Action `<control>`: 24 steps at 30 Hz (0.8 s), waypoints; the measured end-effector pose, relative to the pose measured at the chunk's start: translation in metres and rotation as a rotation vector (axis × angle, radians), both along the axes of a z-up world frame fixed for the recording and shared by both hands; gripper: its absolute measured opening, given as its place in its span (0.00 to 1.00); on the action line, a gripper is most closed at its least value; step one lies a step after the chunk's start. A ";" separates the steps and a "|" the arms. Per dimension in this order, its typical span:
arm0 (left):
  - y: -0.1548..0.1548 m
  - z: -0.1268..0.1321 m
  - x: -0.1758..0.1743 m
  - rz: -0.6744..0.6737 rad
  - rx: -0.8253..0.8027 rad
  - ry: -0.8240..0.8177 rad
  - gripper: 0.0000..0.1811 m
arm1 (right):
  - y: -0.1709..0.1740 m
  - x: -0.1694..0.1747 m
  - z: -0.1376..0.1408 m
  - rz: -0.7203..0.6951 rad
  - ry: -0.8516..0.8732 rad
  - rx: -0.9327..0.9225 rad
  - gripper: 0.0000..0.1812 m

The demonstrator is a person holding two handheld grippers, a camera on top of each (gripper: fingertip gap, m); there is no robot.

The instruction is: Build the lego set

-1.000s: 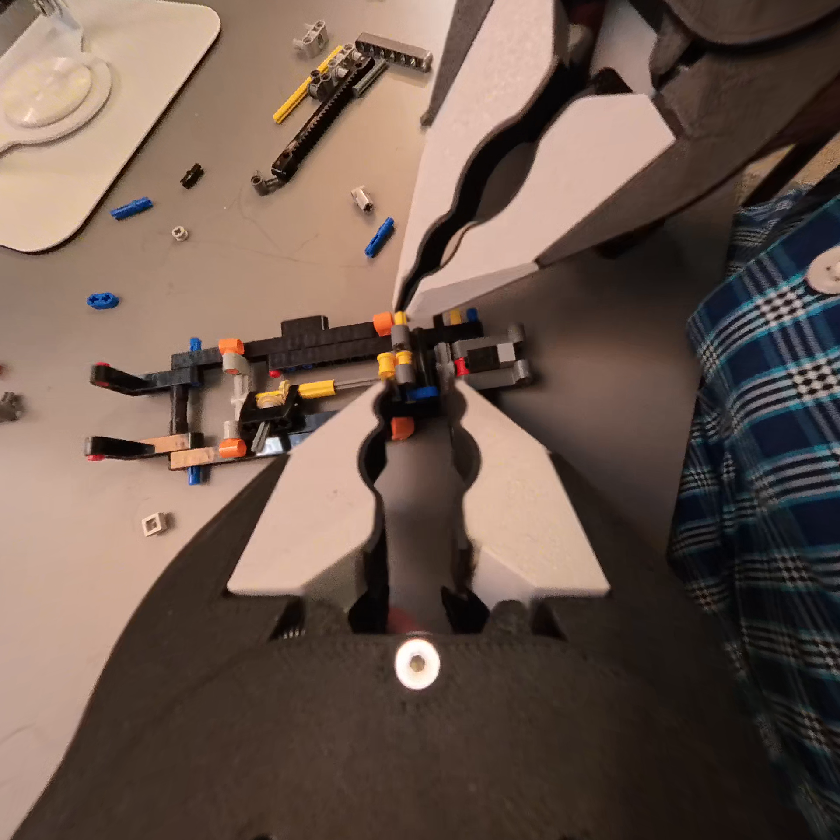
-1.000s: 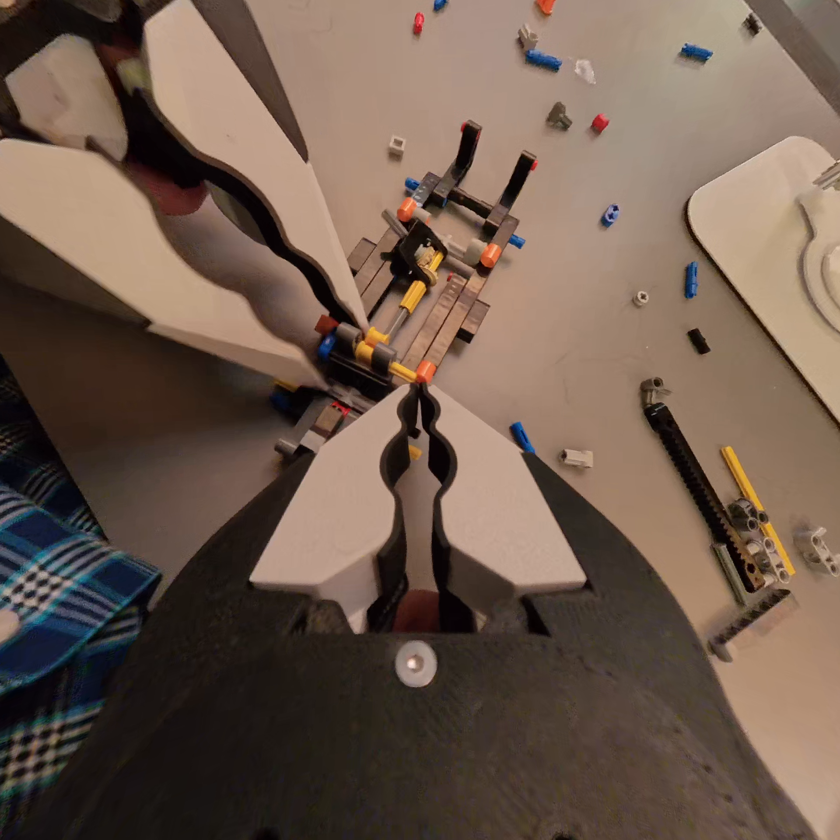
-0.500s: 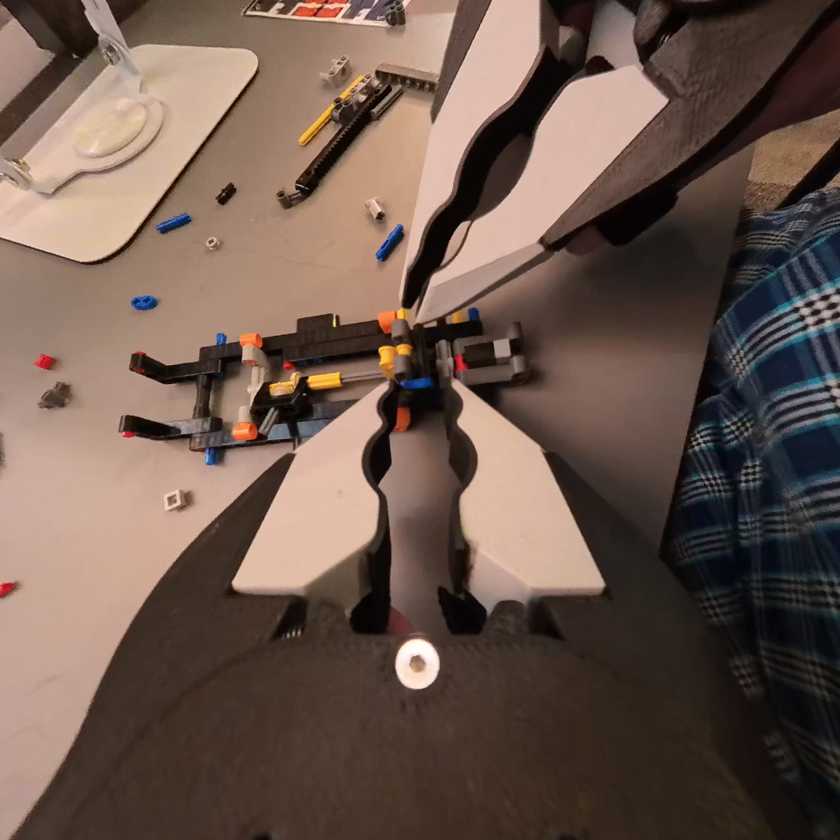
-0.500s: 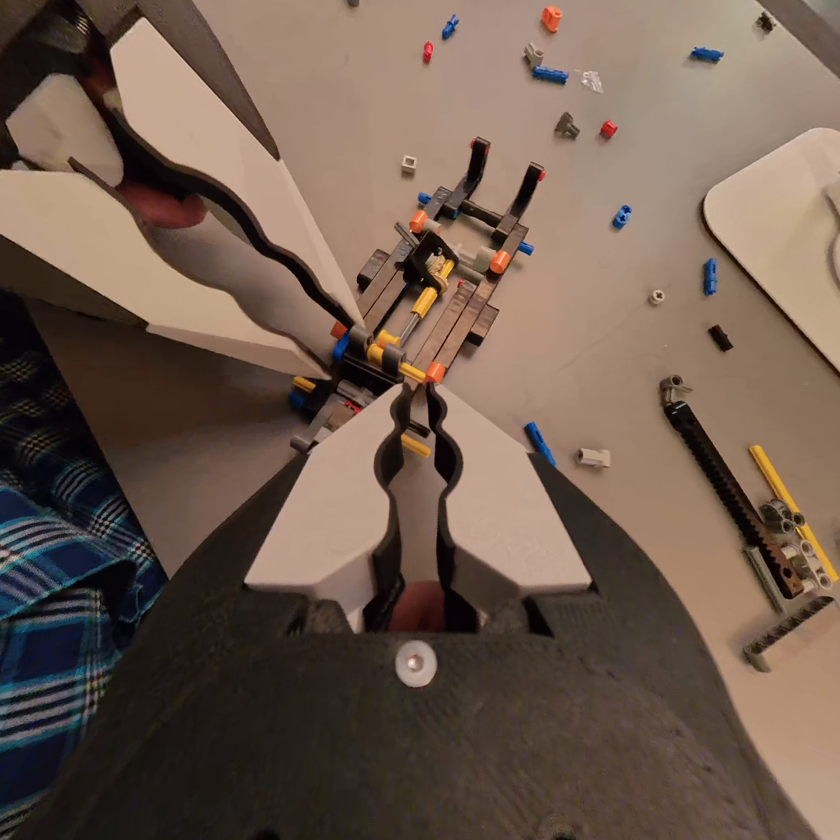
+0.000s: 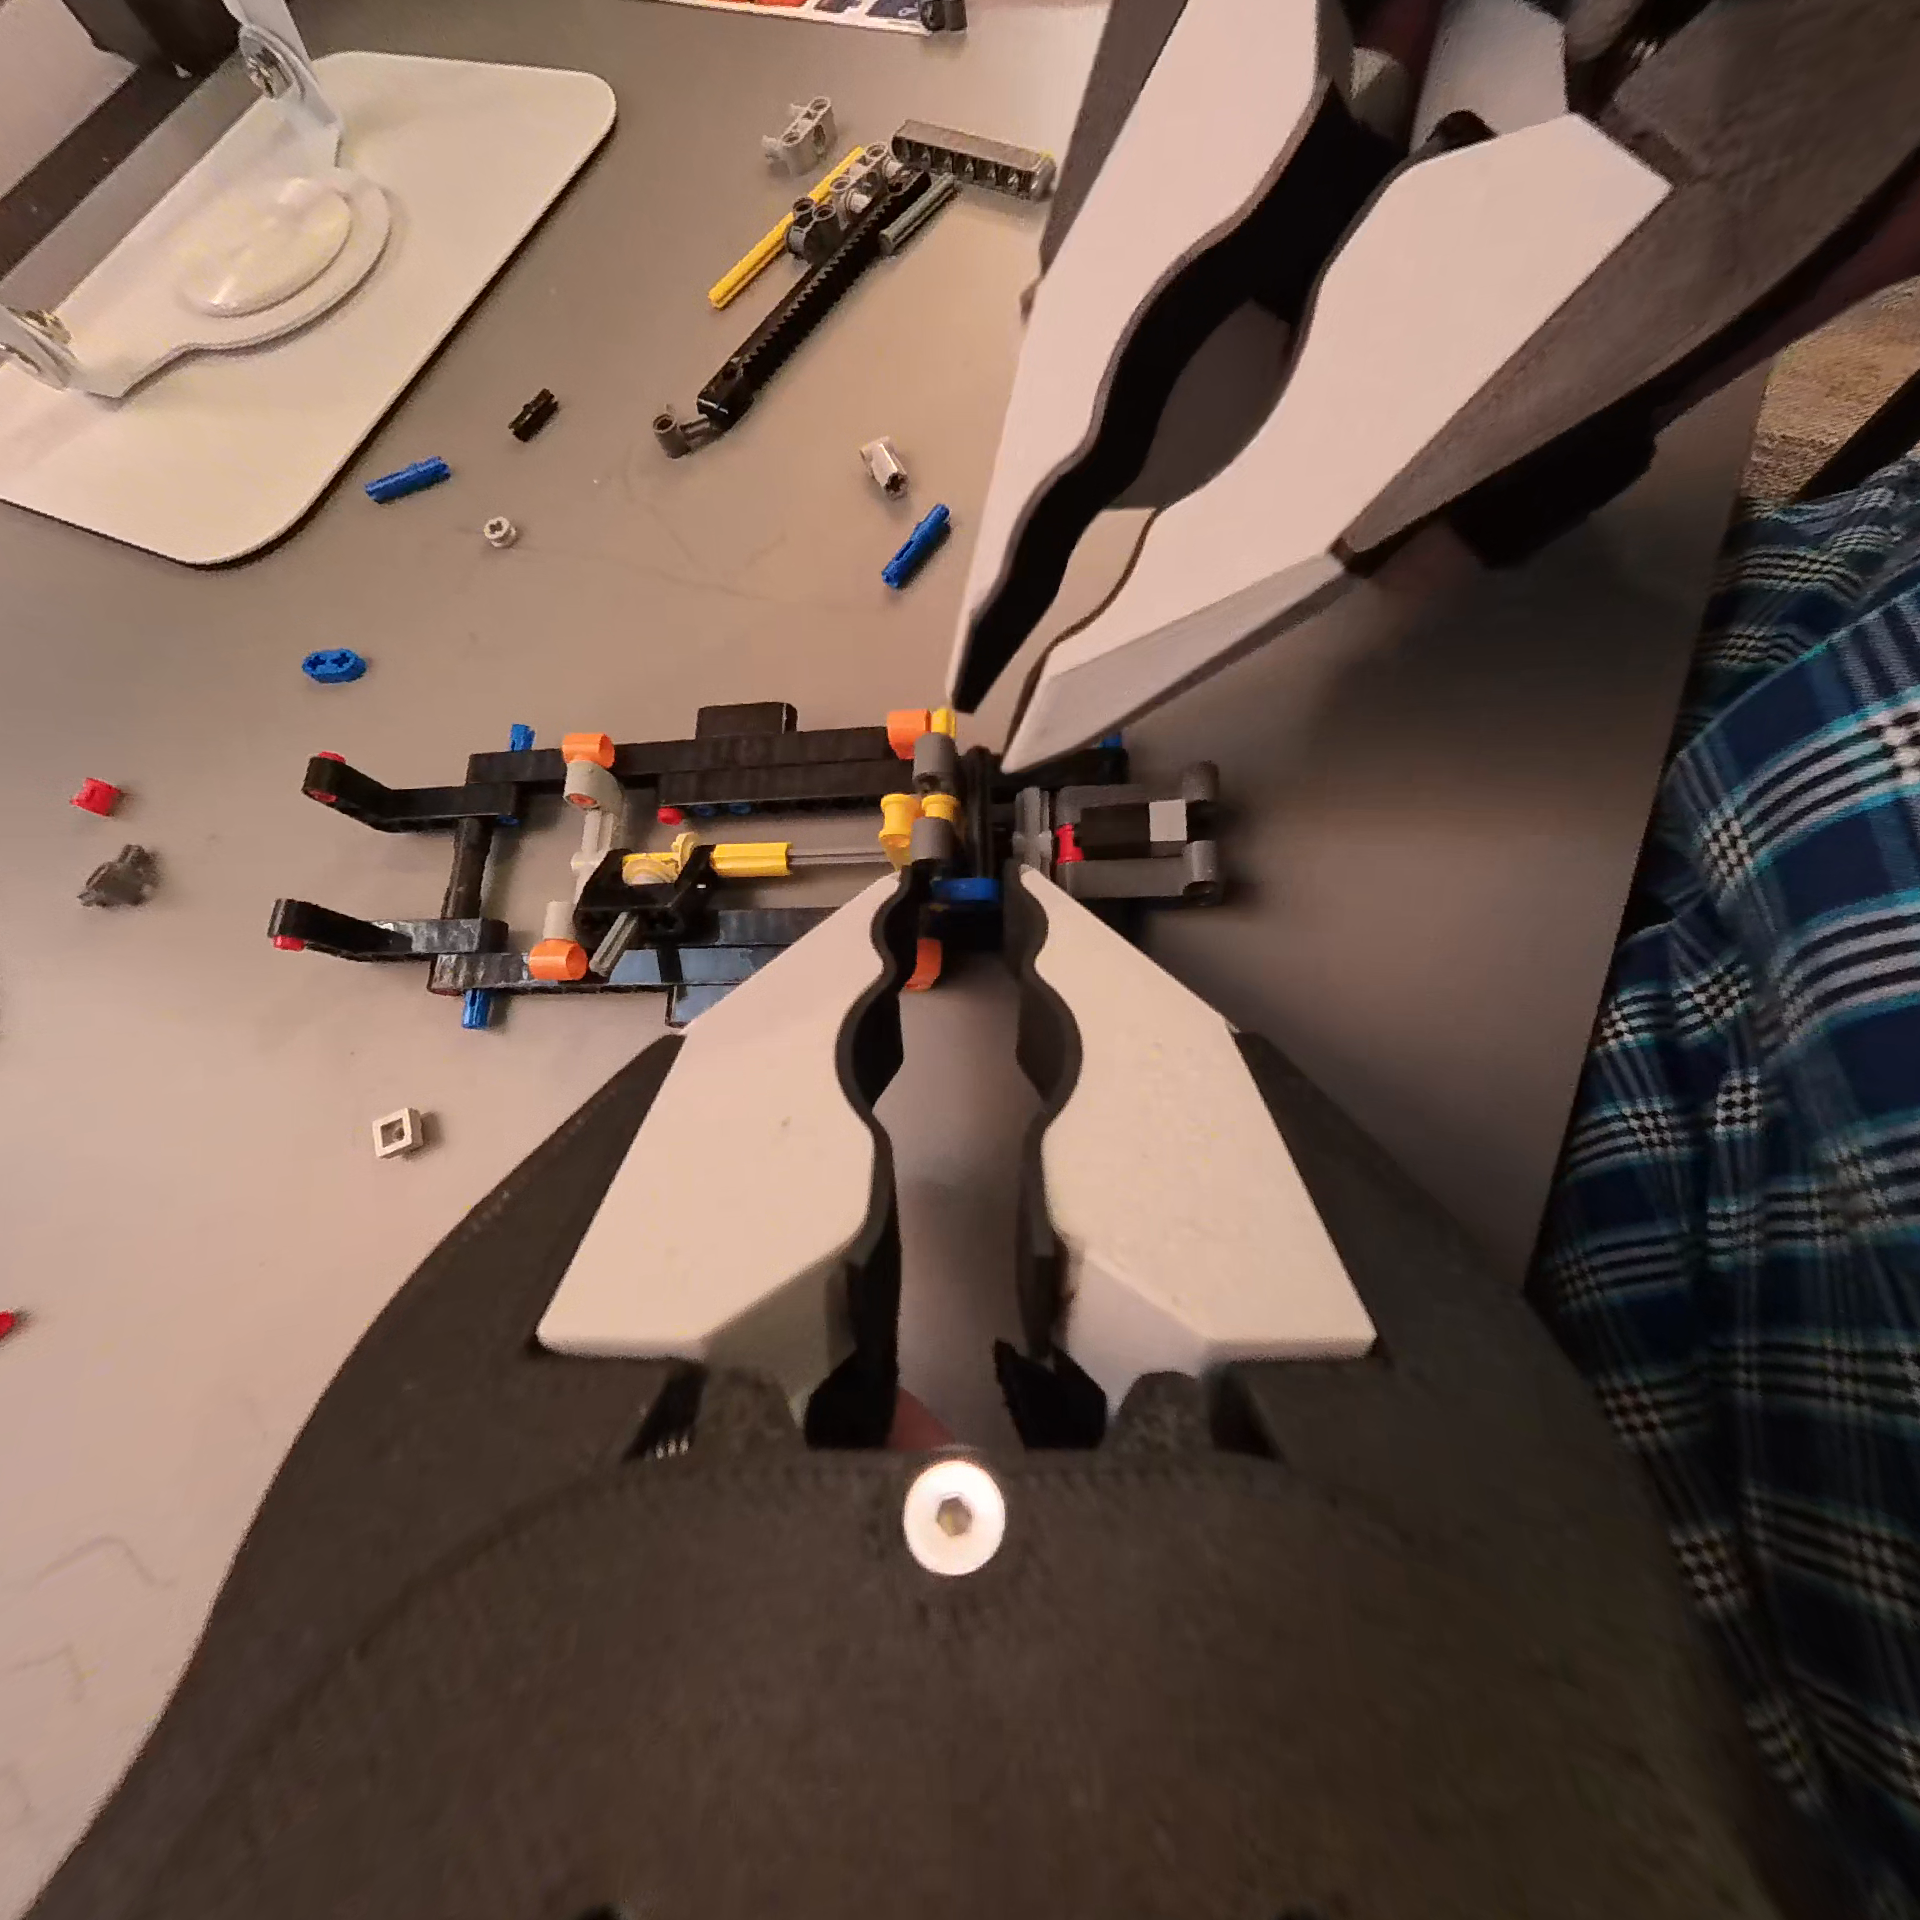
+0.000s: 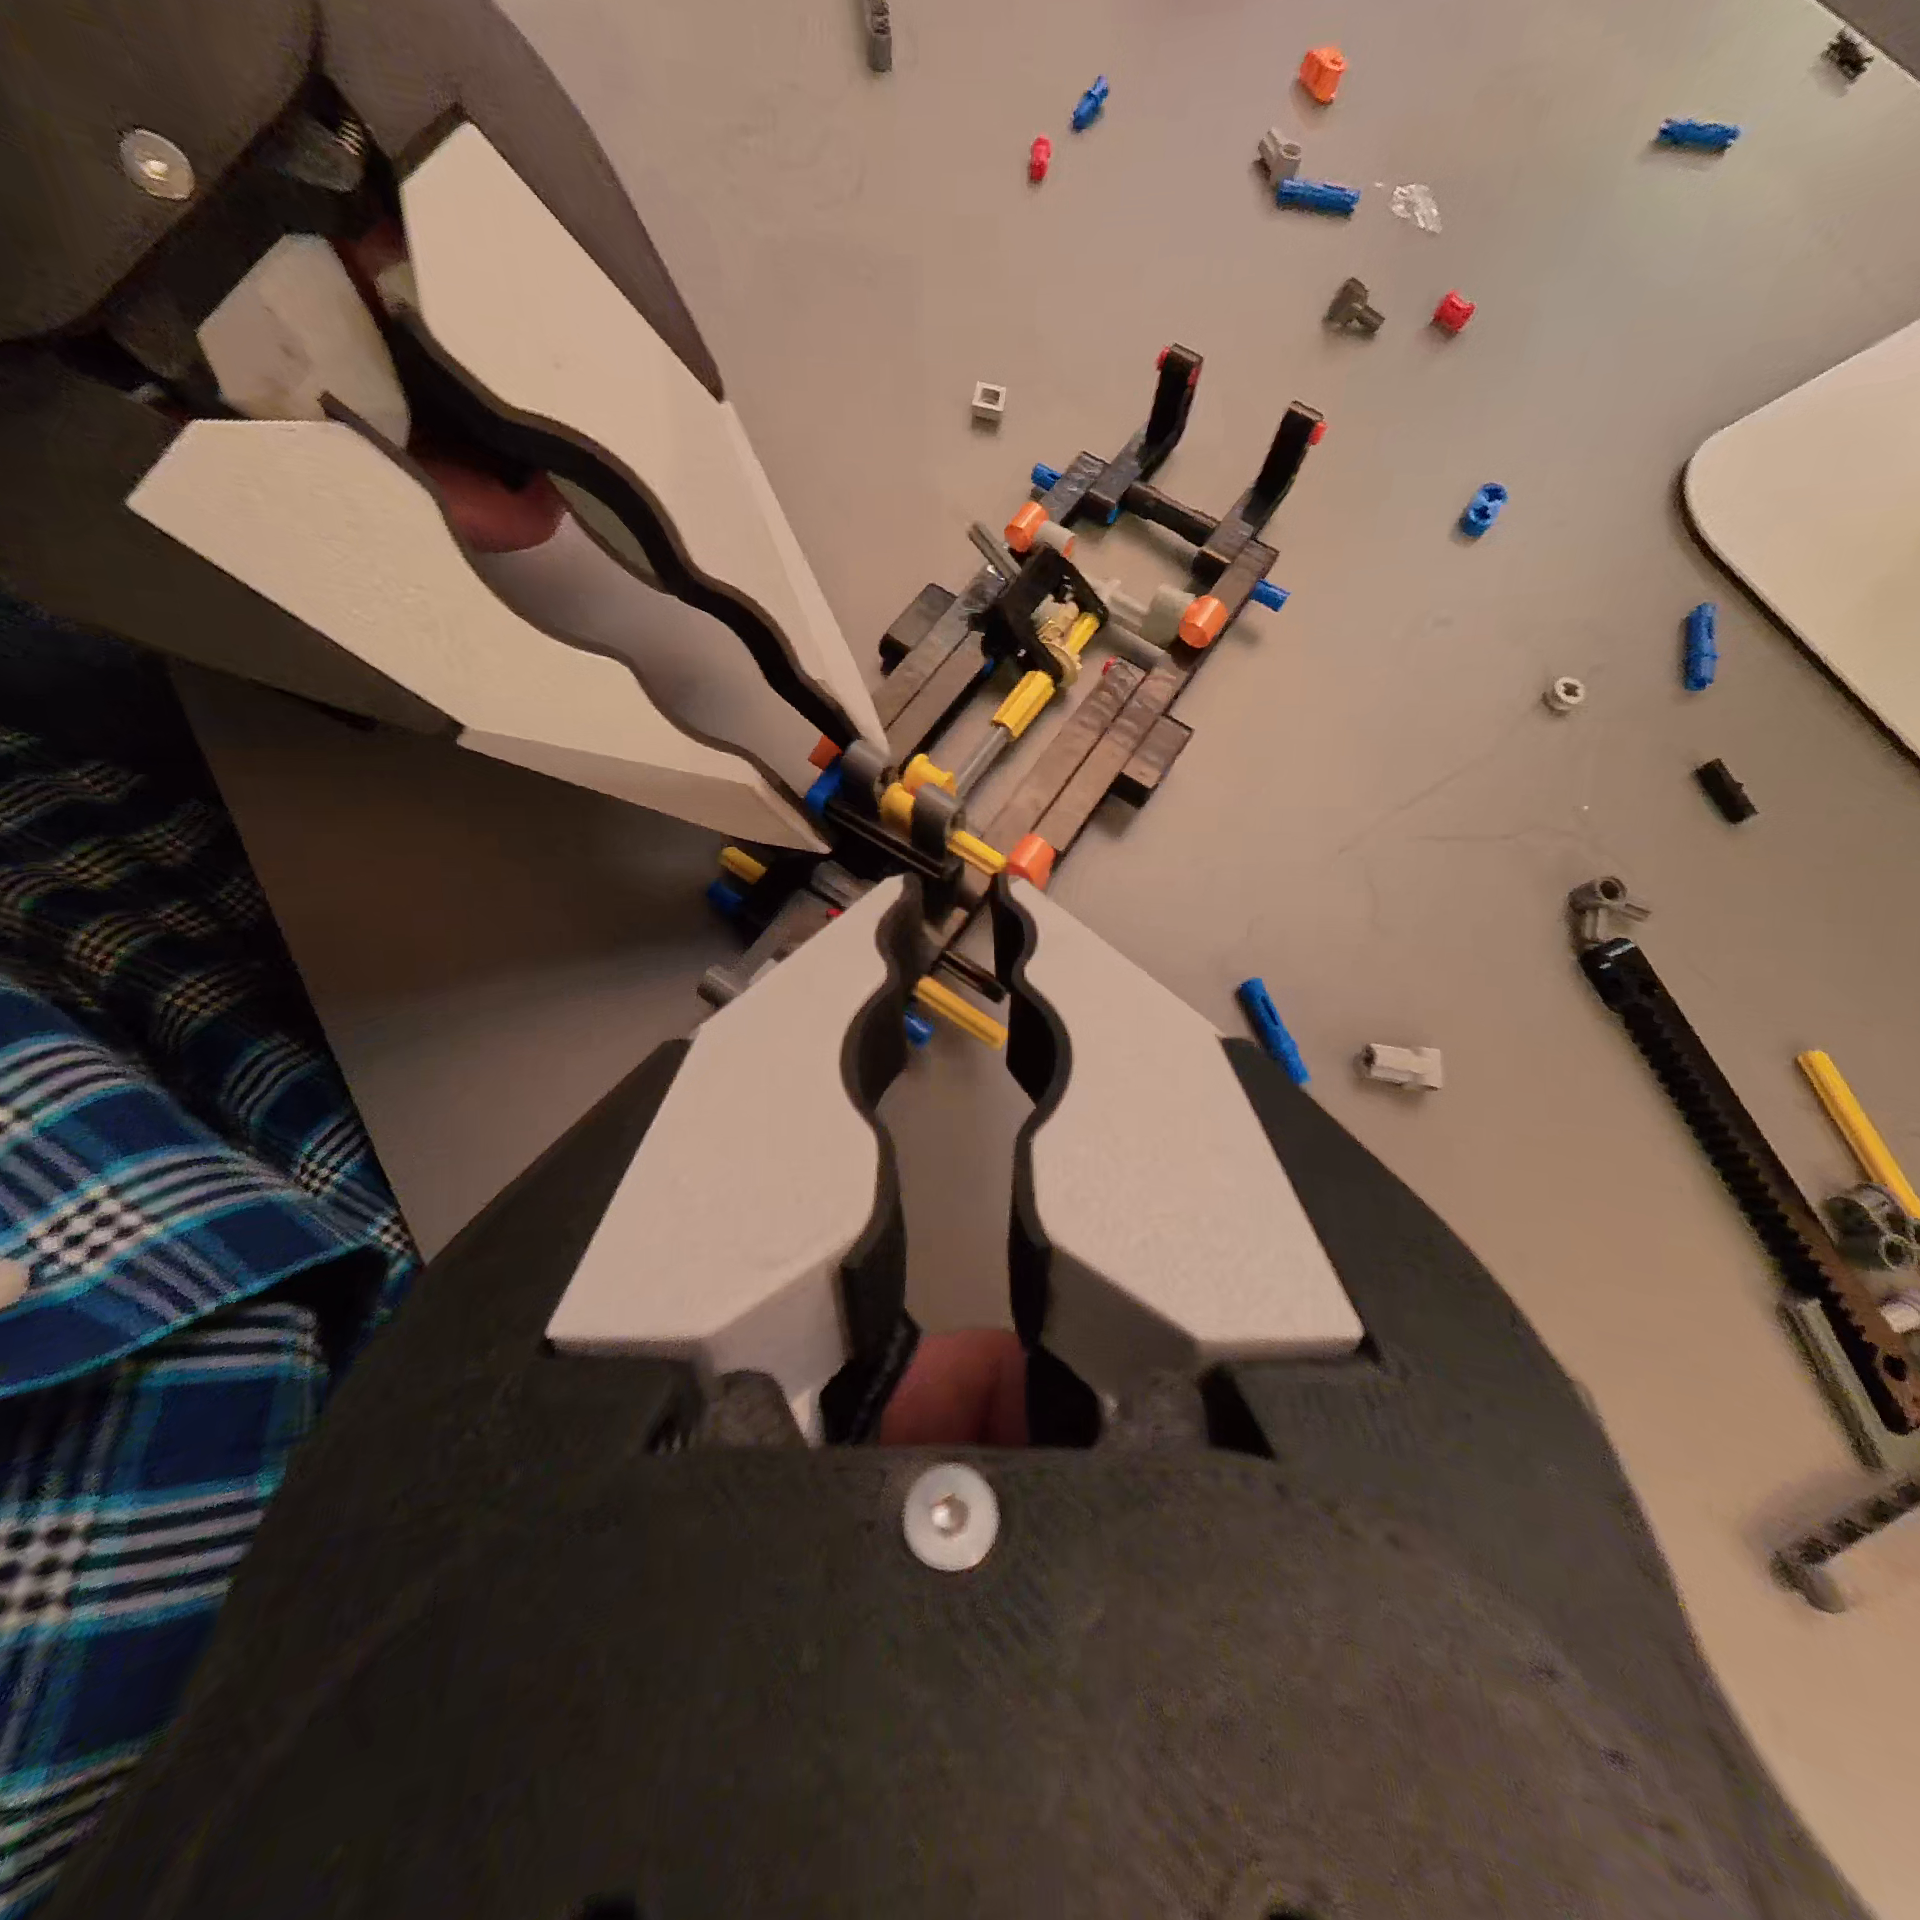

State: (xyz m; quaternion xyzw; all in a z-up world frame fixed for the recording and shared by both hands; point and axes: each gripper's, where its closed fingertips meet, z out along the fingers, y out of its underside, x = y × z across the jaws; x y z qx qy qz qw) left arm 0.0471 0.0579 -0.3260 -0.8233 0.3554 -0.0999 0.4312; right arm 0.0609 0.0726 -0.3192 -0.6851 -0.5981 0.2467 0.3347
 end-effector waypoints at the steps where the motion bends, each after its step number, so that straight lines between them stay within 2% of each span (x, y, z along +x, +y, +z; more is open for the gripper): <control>1: 0.000 0.000 0.000 0.000 0.000 0.001 0.08 | -0.001 -0.001 0.000 0.001 0.000 0.002 0.06; 24: 0.003 -0.007 0.001 0.007 -0.036 0.023 0.08 | -0.010 -0.001 0.000 0.078 -0.037 0.045 0.00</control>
